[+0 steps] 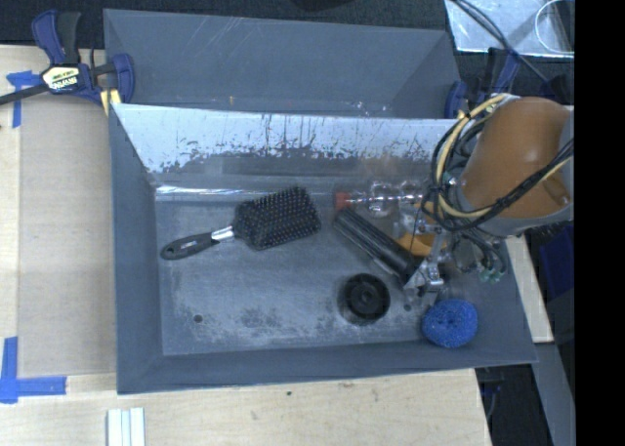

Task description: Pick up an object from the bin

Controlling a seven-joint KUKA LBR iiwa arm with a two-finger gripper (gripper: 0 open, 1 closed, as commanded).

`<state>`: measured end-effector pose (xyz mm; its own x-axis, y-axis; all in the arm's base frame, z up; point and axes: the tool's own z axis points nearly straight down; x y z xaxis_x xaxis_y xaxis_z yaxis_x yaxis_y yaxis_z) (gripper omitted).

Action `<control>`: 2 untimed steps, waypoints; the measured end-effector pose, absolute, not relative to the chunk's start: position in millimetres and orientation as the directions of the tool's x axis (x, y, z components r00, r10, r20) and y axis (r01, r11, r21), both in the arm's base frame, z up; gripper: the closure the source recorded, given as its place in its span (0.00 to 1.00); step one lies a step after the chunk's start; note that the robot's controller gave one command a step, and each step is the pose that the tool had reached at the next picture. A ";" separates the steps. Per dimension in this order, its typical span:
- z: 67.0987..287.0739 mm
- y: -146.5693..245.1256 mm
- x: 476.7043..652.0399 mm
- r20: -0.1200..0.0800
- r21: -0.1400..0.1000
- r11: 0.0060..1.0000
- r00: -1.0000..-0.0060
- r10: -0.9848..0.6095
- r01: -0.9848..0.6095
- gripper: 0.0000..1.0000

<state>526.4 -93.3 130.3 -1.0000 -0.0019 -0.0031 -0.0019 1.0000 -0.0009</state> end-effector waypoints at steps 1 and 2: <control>130.3 -93.2 526.4 -0.003 -0.001 1.000 -1.000 -0.002 -0.002 0.00; 72.9 -144.8 498.1 -0.017 0.000 0.986 -0.986 -0.165 -0.166 0.00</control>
Offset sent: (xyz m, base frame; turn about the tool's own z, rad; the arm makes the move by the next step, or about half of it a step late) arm -0.0332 -0.0545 -0.0603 -0.1666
